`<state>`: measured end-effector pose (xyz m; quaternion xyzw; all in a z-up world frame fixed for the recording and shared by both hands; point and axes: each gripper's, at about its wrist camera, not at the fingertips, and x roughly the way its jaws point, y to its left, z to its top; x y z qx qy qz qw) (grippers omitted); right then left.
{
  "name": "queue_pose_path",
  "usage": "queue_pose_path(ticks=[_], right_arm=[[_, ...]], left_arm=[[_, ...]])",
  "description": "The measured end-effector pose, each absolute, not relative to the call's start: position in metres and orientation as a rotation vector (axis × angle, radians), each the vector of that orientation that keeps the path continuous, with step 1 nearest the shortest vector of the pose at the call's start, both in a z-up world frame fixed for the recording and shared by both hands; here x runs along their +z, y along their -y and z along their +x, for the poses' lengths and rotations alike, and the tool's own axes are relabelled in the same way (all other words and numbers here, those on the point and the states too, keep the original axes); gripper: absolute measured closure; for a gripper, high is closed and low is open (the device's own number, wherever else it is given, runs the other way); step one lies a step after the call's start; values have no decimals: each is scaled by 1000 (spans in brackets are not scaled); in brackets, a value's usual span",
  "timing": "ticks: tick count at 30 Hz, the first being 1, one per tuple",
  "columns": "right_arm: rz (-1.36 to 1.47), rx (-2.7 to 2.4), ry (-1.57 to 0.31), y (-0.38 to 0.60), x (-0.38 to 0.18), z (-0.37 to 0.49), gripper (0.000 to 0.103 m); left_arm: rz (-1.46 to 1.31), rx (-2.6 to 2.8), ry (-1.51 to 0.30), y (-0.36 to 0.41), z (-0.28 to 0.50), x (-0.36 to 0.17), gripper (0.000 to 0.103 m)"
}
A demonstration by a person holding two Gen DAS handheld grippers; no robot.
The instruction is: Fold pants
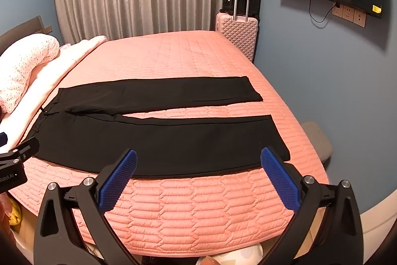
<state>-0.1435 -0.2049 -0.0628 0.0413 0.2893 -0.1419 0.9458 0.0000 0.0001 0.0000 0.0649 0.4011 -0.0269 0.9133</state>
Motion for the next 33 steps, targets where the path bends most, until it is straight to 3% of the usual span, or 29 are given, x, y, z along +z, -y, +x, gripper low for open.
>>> queue_pose_path(ticks=[33], right_arm=[[86, -287, -588, 206, -61, -146, 5]], left_arm=[[127, -58, -806, 0, 1, 3, 5]])
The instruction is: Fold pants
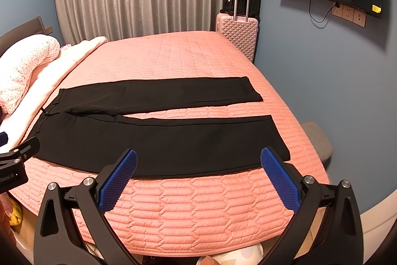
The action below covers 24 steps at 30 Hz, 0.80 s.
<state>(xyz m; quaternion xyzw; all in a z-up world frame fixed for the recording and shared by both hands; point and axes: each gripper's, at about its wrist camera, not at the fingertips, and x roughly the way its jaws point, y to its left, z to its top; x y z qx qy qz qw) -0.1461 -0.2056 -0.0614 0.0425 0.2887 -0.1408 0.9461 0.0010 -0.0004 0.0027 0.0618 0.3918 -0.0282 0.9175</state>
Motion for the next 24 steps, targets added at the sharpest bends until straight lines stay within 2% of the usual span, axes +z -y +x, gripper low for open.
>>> queue_pose_path(ticks=[24], right_arm=[[96, -280, -599, 209, -64, -145, 5]], left_arm=[[142, -61, -834, 2, 1, -2, 5]])
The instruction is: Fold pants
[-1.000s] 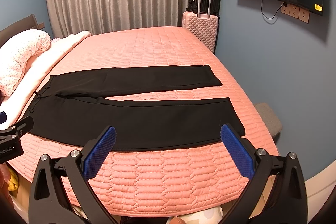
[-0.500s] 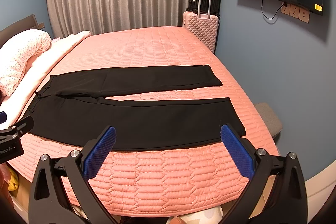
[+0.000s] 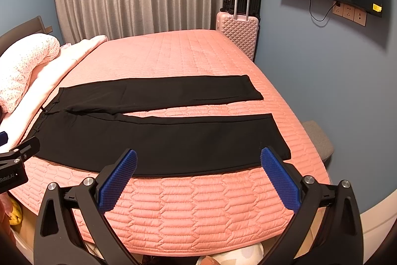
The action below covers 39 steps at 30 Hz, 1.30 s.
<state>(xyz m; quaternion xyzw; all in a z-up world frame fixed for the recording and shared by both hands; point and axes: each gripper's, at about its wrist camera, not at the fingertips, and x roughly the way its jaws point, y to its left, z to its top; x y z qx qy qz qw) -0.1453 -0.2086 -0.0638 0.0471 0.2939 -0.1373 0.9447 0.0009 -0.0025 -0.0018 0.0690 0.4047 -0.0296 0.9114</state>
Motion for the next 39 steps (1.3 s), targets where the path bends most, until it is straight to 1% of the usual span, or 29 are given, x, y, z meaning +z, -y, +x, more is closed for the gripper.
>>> queue_pose_path(ticks=[7, 13, 16, 19, 21, 24, 28, 30, 32, 36, 39], right_arm=[[101, -259, -628, 213, -75, -135, 5], [88, -105, -677, 229, -94, -99, 5], [58, -57, -710, 253, -104, -62, 5], [-2, -36, -750, 290, -115, -6, 5], [-32, -40, -779, 312, -123, 29, 5], [5, -32, -847, 367, -142, 99, 5], [131, -68, -902, 448, -165, 186, 5], [172, -82, -918, 479, -174, 216, 5], [208, -76, -934, 509, -183, 251, 5], [181, -49, -973, 537, -196, 297, 5], [181, -21, -1023, 551, -210, 324, 5]], left_arm=[[146, -94, -854, 1, 8, -16, 5], [169, -111, -878, -5, 33, -41, 5], [106, -120, -924, -21, 73, -63, 5], [-88, -172, -998, -42, 119, -86, 5], [-214, -145, -1039, -66, 163, -104, 5], [-418, -129, -1017, -96, 209, -123, 5], [-624, -89, -962, -127, 259, -142, 6], [-663, -38, -947, -135, 277, -150, 6], [-641, 2, -947, -135, 291, -159, 6], [-551, -5, -943, -117, 307, -172, 6], [-553, -42, -899, -112, 326, -175, 6]])
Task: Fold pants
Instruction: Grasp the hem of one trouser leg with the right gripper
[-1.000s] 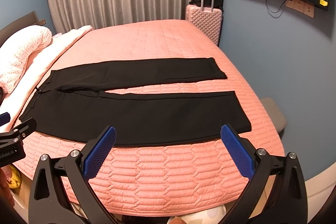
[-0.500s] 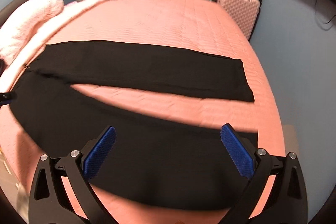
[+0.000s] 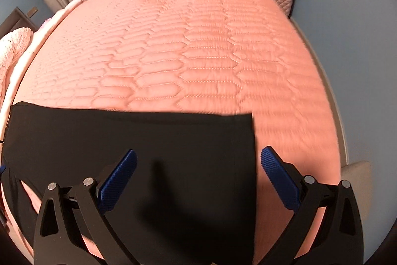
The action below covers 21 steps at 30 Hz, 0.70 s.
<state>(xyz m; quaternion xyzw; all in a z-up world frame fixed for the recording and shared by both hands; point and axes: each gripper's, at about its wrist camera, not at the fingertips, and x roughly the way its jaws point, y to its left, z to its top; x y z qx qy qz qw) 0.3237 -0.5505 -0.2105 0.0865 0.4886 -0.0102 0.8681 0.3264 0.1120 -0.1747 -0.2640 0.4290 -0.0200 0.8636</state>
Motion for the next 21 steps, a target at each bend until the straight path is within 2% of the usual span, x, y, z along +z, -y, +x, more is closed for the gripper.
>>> queue_pose_path(ticks=[5, 10, 16, 21], right_arm=[[140, 6, -1022, 549, -226, 332, 5], [136, 38, -959, 550, -229, 324, 5], [129, 8, -948, 546, -230, 323, 5], [131, -10, -926, 546, -231, 323, 5]], left_arm=[[-553, -4, -814, -135, 356, -171, 6], [-349, 97, -767, -186, 416, -149, 6], [-63, 241, -879, -264, 513, -150, 6], [-80, 301, -980, -327, 570, -178, 8]])
